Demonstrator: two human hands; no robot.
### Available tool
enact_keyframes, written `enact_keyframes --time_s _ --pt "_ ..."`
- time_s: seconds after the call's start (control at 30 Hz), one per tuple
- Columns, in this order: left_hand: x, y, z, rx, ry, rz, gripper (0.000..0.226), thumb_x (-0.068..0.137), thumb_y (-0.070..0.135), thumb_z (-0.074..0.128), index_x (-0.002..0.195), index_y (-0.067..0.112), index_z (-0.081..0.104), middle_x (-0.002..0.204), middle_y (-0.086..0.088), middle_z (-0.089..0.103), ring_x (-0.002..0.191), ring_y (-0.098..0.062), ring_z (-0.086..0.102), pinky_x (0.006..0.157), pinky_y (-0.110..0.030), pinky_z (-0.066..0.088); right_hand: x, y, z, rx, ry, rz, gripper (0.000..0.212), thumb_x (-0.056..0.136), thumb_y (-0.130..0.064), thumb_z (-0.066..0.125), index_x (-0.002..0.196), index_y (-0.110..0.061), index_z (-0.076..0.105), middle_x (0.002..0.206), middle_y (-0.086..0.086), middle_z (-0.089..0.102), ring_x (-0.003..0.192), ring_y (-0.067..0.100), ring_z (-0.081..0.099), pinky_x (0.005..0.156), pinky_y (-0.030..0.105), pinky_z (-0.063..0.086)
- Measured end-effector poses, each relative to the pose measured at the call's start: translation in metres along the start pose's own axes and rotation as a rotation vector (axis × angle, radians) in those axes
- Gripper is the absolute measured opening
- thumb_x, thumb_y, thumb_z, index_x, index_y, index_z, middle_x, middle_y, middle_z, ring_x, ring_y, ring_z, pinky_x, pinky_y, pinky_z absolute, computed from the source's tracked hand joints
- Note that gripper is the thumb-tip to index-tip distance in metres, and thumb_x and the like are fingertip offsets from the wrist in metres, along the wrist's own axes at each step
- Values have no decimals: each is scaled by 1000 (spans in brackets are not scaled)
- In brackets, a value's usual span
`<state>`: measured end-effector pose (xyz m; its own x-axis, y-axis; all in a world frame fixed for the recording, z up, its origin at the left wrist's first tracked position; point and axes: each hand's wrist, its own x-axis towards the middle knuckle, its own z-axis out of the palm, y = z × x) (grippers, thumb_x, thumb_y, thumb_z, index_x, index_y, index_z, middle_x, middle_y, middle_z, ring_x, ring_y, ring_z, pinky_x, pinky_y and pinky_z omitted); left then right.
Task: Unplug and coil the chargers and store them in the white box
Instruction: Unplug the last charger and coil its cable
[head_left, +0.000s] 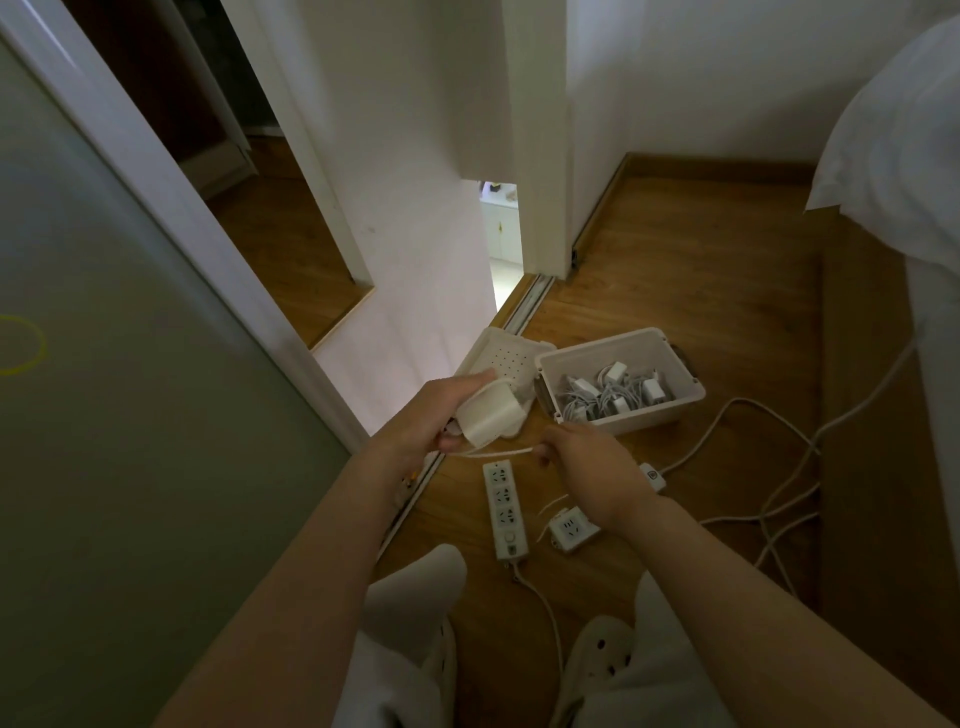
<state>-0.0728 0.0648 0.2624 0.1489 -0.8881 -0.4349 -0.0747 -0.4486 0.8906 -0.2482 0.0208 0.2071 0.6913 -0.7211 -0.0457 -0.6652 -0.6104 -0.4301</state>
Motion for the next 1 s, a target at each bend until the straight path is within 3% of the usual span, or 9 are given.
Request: enact_keyframes --time_s 0.07,0.17,0.3,0.5,0.6,0.7,0.83,0.93,1.0 --pt "-2 -3 -5 184 15 7 36 93 40 49 117 15 57 92 -4 60 65 -5 63 48 -15 50 0 4 -3 -6 36 32 17 99 -18 41 100 -18 58 104 -1 56 99 14 50 78 22 34" --pt "-4 -8 -8 372 12 -10 22 91 39 54 102 21 60 97 1 59 83 -10 59 61 -17 51 0 8 -7 73 95 134 17 99 -19 42 99 -19 60 103 -3 58 94 13 55 74 24 41" --pt "6 -25 -11 683 98 31 32 89 46 55 109 21 59 103 4 56 86 -12 56 65 -21 48 1 9 -11 145 179 183 23 99 -28 42 93 -17 61 85 -3 61 72 10 55 57 21 35" --pt "11 -37 -11 962 362 83 35 97 48 36 113 17 44 104 0 57 84 -15 57 74 -32 52 -6 -14 -12 216 204 75 22 99 -29 41 103 -18 59 77 -7 57 59 2 48 53 17 37" --pt "15 -38 -10 790 424 24 29 99 41 33 107 14 37 104 -9 59 85 -21 59 74 -37 52 -10 -25 -9 247 143 -44 24 99 -30 38 110 -19 57 80 -3 62 62 8 55 55 19 44" --pt "17 -33 -6 477 482 -62 31 101 32 36 117 5 35 115 -19 53 100 -34 58 75 -39 55 -13 -33 -3 265 106 -164 28 100 -29 37 118 -20 56 92 -2 66 70 8 56 57 13 39" --pt "17 -25 -1 129 463 -66 30 102 34 31 118 9 33 95 -6 48 75 -14 55 39 -12 46 -14 -39 0 251 49 -253 33 100 -23 36 129 -26 51 90 -3 64 74 8 55 62 18 43" --pt "15 -17 4 -285 444 -39 29 101 26 39 123 7 37 95 -8 52 72 -15 56 47 -18 52 -13 -37 5 270 -39 -276 35 100 -18 37 132 -26 48 87 1 65 75 12 58 69 27 49" --pt "7 -7 11 -566 322 -41 27 102 29 36 114 5 40 93 -14 53 67 -19 61 54 -27 56 -12 -34 10 272 -103 -271 35 99 -15 38 131 -26 48 85 2 64 74 13 59 66 24 48"
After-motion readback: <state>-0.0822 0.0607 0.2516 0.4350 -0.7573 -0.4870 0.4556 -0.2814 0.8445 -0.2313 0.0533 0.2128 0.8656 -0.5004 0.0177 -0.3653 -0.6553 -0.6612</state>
